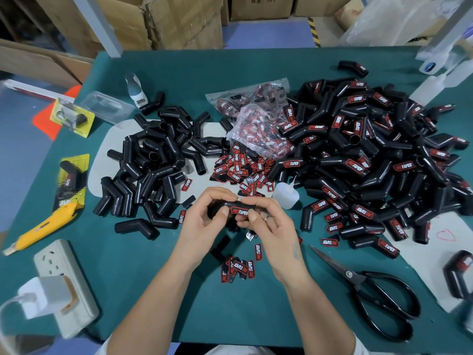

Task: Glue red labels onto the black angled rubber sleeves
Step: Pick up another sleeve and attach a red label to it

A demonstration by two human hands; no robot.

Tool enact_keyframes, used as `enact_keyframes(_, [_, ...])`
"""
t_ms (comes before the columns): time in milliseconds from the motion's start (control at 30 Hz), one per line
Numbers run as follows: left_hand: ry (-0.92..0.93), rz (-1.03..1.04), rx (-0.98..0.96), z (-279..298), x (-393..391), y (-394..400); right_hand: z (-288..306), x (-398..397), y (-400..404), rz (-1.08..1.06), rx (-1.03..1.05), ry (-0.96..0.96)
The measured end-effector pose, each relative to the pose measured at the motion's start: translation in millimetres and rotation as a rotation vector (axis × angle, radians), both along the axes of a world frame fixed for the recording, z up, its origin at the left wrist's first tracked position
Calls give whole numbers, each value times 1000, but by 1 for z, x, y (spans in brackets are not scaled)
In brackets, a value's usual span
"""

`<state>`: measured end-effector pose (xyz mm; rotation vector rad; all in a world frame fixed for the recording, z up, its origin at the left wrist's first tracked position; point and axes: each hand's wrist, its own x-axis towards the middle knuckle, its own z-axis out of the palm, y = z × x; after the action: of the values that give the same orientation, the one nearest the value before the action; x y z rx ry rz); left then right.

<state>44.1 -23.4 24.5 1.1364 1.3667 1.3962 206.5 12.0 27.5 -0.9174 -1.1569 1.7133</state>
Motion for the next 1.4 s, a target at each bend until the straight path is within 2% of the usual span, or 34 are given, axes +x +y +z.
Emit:
enact_keyframes(133, [7, -29, 59, 4, -6, -2, 2, 2, 1, -9, -35, 52])
enact_keyframes(267, [-37, 37, 52, 7, -7, -3, 0, 1, -2, 0, 11, -13])
enact_keyframes(333, [-45, 48, 65, 8, -8, -2, -2, 1, -5, -39, 140, -134])
enact_keyframes(400, [-52, 37, 82, 8, -7, -2, -6, 2, -6, -121, 382, -278])
enact_keyframes(500, [-68, 22, 90, 9, -5, -2, -9, 3, -6, -195, 645, -341])
enact_keyframes(833, [-36, 8, 69, 7, -7, -2, -15, 1, -5, -235, 763, -365])
enact_keyframes(1000, [-29, 5, 54, 5, -6, -2, -12, 2, -4, -205, 706, -334])
enact_keyframes(1067, [-7, 3, 67, 6, -7, -3, -7, 1, -5, -169, 549, -265])
enact_keyframes(1167, [46, -40, 118, 7, -6, -3, 3, -1, -7, -126, 195, -112])
enact_keyframes(1200, [79, -53, 134, 7, -6, -3, 4, 0, -6, -128, 145, -97])
enact_keyframes(1400, [141, -67, 162, 2, -7, -3, 3, 1, -3, -101, 93, -103])
